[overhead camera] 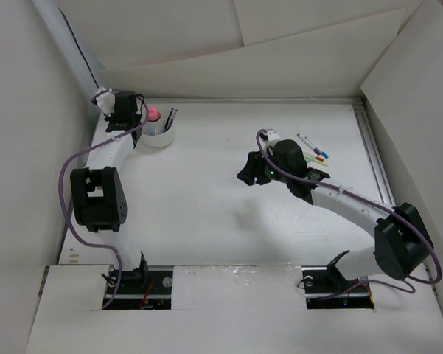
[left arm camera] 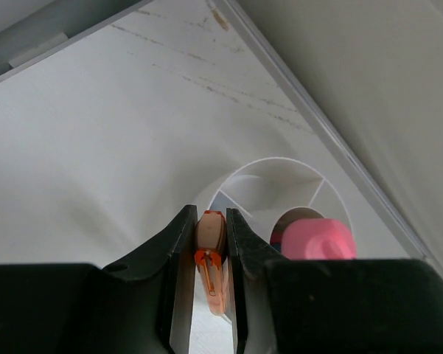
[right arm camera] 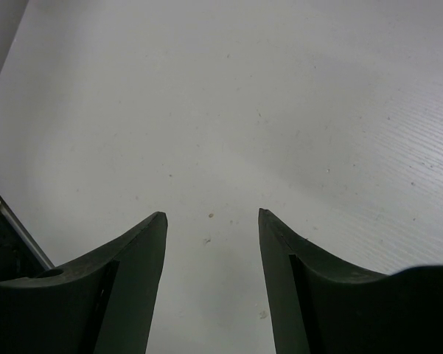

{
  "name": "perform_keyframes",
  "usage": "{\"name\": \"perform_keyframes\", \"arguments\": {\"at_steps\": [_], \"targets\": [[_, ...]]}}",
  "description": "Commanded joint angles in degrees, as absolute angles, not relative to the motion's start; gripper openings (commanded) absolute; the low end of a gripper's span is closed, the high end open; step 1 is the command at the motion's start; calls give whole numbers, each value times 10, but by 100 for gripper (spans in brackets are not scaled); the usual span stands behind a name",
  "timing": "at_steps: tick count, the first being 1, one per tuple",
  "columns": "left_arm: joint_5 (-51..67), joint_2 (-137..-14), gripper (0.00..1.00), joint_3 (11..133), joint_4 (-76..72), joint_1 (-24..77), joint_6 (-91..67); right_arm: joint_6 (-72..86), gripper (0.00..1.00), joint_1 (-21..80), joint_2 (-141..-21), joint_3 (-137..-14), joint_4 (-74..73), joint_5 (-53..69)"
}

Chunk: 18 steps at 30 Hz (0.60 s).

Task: Sort the stationery into containers
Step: Place the stationery into the container

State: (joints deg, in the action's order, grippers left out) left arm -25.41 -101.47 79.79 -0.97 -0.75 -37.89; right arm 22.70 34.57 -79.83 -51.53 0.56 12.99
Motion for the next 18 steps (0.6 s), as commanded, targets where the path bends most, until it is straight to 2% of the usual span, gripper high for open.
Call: {"name": "perform_keyframes", "arguments": {"at_steps": [1, 18], "targets": [[-272, -1022, 0, 827, -14, -7, -368, 229, 59, 338, -780, -512, 45, 125], [-315, -1079, 0, 860, -36, 17, -355, 229, 59, 338, -780, -501, 61, 125]]}}
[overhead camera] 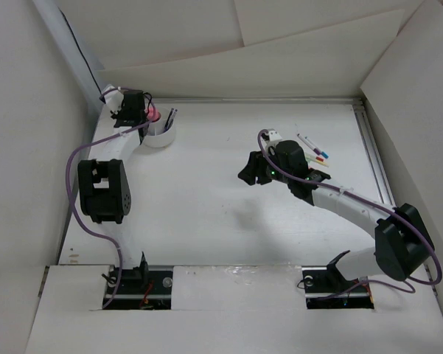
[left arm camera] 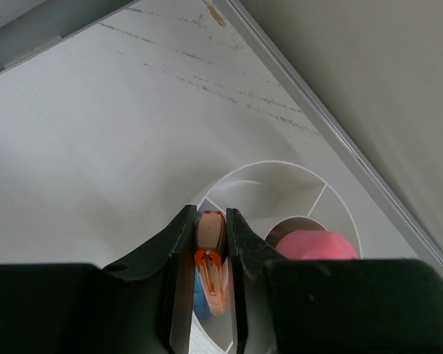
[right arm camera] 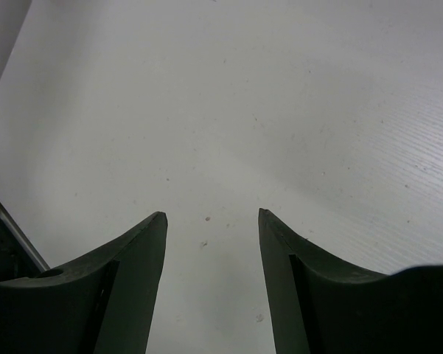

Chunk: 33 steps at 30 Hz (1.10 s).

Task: Sort the stationery into containers
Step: Place the stationery into the container

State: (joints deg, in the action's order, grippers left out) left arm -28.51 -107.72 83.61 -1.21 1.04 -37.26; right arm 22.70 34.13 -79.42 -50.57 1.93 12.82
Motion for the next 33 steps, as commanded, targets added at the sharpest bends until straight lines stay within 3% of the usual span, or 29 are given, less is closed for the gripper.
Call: {"name": "perform_keyframes", "arguments": {"at_steps": [1, 10, 16, 27, 30, 32, 33], "targets": [[-315, -1079, 0, 866, -36, 22, -355, 229, 59, 338, -780, -501, 62, 125], [-309, -1085, 9, 860, -47, 22, -360, 229, 59, 338, -780, -501, 67, 125], [-299, -1078, 23, 849, -52, 22, -360, 229, 59, 338, -780, -496, 67, 125], [-287, -1046, 27, 824, -71, 22, -360, 229, 59, 333, -770, -490, 67, 125], [-271, -1002, 25, 796, -102, 22, -360, 235, 55, 328, -764, -484, 67, 113], [-252, -964, 23, 780, -117, 22, -360, 241, 46, 317, -758, -484, 72, 106], [-244, -950, 21, 762, -132, 22, -366, 246, 35, 317, -758, -484, 72, 99]]}}
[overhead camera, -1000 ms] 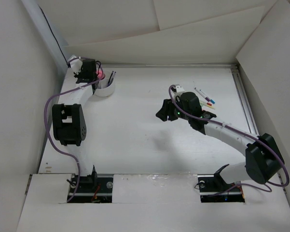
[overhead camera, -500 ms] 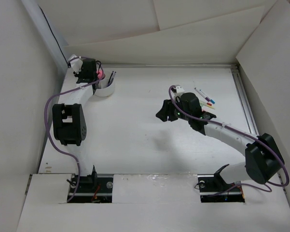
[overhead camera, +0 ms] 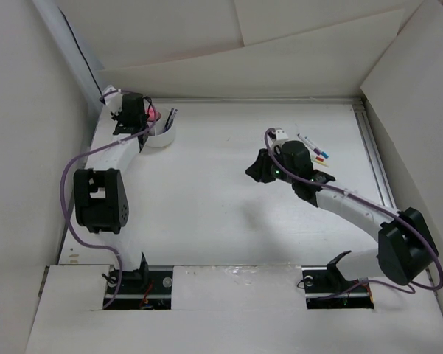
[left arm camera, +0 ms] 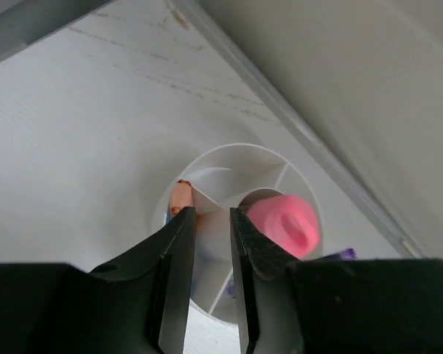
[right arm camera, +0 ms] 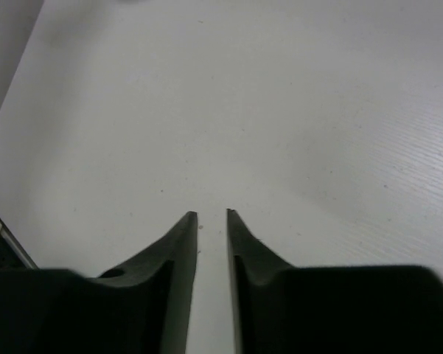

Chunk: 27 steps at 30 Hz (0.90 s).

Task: Sort the stationery into containers
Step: Place the stationery into the container, then grab a piece of stationery with the right arm

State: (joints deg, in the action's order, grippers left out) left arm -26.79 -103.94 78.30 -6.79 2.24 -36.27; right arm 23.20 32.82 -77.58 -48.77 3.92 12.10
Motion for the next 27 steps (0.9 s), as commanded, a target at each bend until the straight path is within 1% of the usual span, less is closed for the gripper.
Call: {"name": "perform_keyframes", "arguments": {"at_steps": [1, 3, 4, 5, 9, 11, 13, 14, 15, 16, 18, 19, 22, 27], "targets": [[-239, -937, 21, 752, -141, 22, -366, 254, 27, 309, -758, -479, 72, 98], [-217, -904, 21, 737, -158, 30, -383, 264, 11, 290, -758, -479, 72, 77], [-217, -897, 21, 724, -171, 42, -383, 269, 4, 282, -758, -474, 72, 70], [-209, -890, 20, 724, -171, 50, -383, 269, 0, 273, -758, -474, 72, 61], [-221, -863, 17, 697, -202, 119, -389, 283, 0, 222, -763, -468, 42, 4], [-221, -841, 17, 651, -250, 168, -395, 291, 0, 192, -770, -468, 19, -52], [-229, -830, 17, 619, -275, 205, -395, 296, 9, 172, -781, -481, -14, -88], [-229, -821, 17, 587, -286, 241, -395, 296, 16, 157, -781, -487, -24, -96], [-229, -821, 17, 572, -309, 256, -395, 296, 32, 151, -794, -503, -32, -102], [-229, -816, 17, 558, -316, 270, -395, 296, 41, 151, -799, -512, -53, -110], [-222, -809, 17, 517, -338, 302, -395, 296, 54, 138, -812, -542, -74, -136], [-214, -809, 17, 505, -344, 308, -395, 296, 64, 138, -826, -550, -88, -142], [-190, -802, 17, 470, -350, 323, -401, 296, 76, 127, -858, -570, -97, -149], [-131, -779, 17, 429, -363, 330, -401, 296, 79, 116, -904, -598, -117, -142]]}}
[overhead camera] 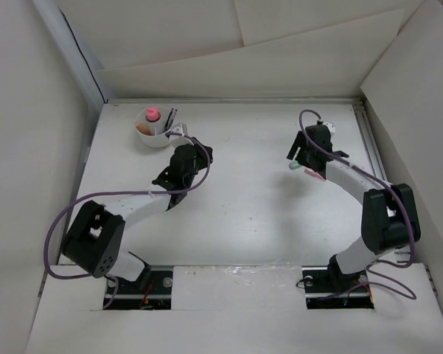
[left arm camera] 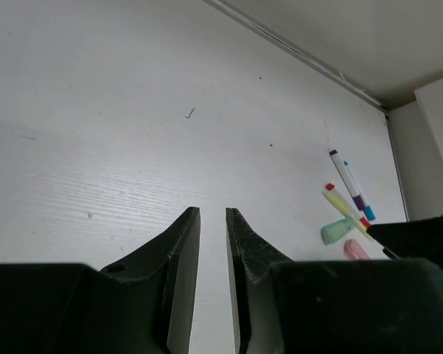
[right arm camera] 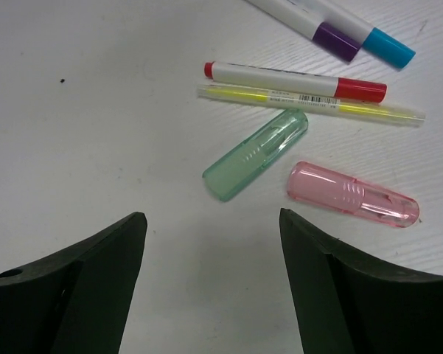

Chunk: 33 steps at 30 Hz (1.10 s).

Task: Sort the stationery into containers
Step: Grab a piece of stationery with the right arm

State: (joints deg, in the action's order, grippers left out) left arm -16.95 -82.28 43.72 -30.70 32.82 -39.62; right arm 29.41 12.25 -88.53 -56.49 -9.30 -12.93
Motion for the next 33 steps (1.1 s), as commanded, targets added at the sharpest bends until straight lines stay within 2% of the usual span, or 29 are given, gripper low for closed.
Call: {"name": "perform_keyframes", "arguments": {"at_steps": [1, 7, 24, 33], "targets": [[-122, -779, 17, 424, -363, 330, -401, 296, 79, 116, -913, -604, -117, -142], [-76, -759, 17, 395, -371, 330, -395, 309, 76, 116, -976, -656, -149, -142], [-38, -679, 17, 346, -376, 330, -389, 338, 48, 109, -1071, -719, -194, -173], [-33, -659, 18, 346, -376, 330, -389, 338, 48, 114, -1094, -757, -232, -178]]}}
